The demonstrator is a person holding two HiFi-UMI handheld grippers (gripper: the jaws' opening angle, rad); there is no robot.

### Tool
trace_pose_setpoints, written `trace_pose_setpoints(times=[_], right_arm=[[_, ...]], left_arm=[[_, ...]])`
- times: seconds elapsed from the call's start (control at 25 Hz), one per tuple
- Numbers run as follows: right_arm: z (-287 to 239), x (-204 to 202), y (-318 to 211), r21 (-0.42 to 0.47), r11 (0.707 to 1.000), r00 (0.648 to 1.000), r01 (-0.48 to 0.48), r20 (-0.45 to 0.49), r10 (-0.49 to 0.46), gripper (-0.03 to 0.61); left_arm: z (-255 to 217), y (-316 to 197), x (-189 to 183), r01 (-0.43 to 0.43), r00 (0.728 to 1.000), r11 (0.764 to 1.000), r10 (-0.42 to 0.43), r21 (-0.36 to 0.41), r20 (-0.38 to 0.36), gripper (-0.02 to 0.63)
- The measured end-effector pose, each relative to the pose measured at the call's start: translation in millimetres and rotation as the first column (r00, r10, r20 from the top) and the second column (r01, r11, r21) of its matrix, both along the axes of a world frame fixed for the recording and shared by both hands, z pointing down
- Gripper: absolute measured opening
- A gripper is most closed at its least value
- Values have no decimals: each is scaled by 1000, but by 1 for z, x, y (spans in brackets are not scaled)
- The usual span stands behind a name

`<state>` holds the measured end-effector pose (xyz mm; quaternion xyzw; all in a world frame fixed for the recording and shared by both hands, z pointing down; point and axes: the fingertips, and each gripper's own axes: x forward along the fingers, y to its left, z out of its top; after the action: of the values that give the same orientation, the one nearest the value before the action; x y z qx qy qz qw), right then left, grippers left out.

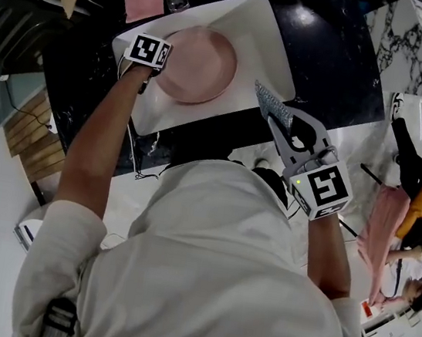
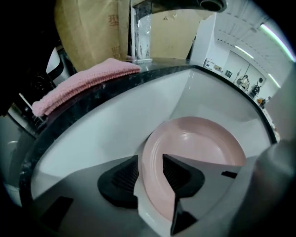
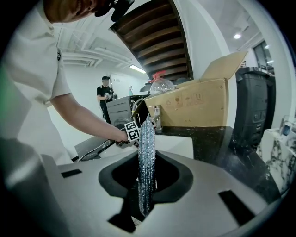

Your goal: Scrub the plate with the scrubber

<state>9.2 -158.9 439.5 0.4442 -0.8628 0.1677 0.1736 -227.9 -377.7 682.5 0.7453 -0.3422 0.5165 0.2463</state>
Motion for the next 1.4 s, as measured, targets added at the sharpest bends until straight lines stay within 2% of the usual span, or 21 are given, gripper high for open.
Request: trace_pose_setpoints(times=[0.2,0.52,0.76,0.84,1.0,1.16,1.4], right_arm=[[3,3,-3,-13,1000,1000,-23,2,23,77],[7,5,-5,-34,999,999,-38,-2,38,77],[10,7,-2,-53,997,999,-47,-14,46,77],[10,8,-2,-55,997,999,-51,-19,50,77],[12,7,1,-61,996,998,-58,-26,57,77],[9,4,3,-59,997,998,-58,-30,56,77],[2,1,6,-46,997,998,-62,-27,60,77]], left_arm=[[13,-7,-6,-35,999,999,36,-15,41,166],[26,-13,0,-79,996,995,81,-54,41,166],[42,-9,10,-155,985,984,161,-91,67,166],[44,-11,9,-162,982,983,169,-81,84,131],[43,-12,8,-164,981,984,170,-66,95,115],[32,-9,5,-104,993,993,106,-53,48,78],[1,-5,6,-16,996,1000,15,-17,-86,34]])
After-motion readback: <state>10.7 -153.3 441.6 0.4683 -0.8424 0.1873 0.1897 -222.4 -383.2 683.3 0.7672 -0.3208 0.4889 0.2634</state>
